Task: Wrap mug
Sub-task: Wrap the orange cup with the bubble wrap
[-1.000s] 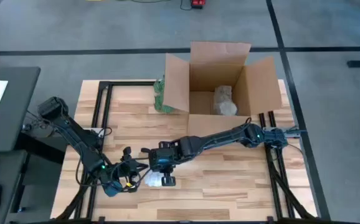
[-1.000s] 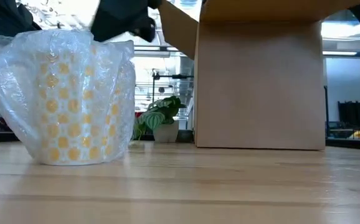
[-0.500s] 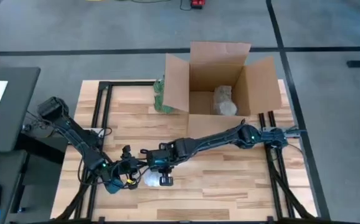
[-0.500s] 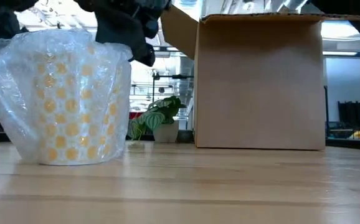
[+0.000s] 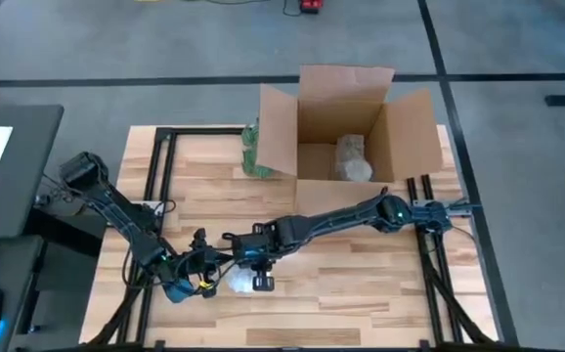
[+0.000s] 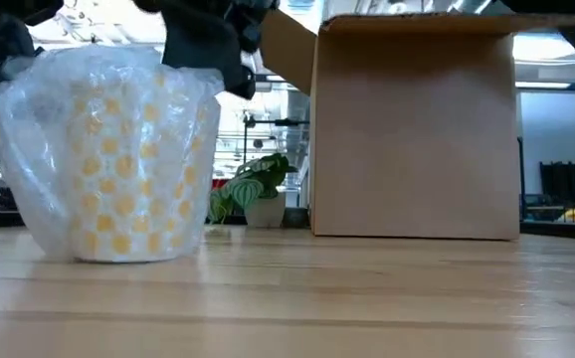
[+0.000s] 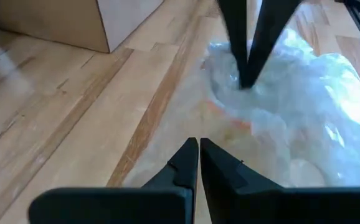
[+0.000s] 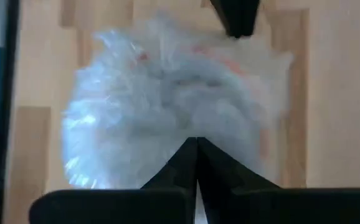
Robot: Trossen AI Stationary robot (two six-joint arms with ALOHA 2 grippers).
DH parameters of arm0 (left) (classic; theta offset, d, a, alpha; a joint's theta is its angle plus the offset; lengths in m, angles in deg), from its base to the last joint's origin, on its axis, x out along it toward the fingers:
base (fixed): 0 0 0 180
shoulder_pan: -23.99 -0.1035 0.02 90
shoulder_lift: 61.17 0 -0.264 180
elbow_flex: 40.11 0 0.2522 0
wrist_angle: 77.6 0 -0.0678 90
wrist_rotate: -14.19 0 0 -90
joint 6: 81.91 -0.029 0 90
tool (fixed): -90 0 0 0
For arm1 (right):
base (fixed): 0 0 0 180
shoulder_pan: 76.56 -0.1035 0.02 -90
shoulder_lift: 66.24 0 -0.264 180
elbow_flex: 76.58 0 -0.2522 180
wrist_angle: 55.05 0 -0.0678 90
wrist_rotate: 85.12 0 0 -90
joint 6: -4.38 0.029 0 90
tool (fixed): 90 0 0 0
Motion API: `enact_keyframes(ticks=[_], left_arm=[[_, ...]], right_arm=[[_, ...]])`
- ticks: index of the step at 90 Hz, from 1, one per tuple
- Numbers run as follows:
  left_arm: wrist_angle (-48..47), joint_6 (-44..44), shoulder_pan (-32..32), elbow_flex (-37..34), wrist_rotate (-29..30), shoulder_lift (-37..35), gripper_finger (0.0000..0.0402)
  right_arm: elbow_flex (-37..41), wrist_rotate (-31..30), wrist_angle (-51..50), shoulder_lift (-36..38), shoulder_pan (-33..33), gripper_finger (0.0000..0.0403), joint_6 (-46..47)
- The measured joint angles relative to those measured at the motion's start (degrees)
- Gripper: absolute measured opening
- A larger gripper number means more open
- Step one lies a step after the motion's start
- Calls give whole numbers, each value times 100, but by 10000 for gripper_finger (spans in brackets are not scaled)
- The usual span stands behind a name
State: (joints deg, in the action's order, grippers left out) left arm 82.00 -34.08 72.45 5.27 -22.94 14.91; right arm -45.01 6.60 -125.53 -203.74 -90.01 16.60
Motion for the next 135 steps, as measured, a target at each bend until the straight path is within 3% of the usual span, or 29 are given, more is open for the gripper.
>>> enact_keyframes(ticks=[15,67,109,135], left_arm=[[5,-2,0,0,2,0,0],[8,-4,0,0,4,0,0],[10,-5,0,0,4,0,0],[7,-8,0,0,4,0,0]], right_arm=[[-10,-448,196,104,-7,0,129],[70,-37,546,-746,-37,0,102],[-20,-61,450,320,-134,0,-203],[-22,309,648,210,-345,0,-655]])
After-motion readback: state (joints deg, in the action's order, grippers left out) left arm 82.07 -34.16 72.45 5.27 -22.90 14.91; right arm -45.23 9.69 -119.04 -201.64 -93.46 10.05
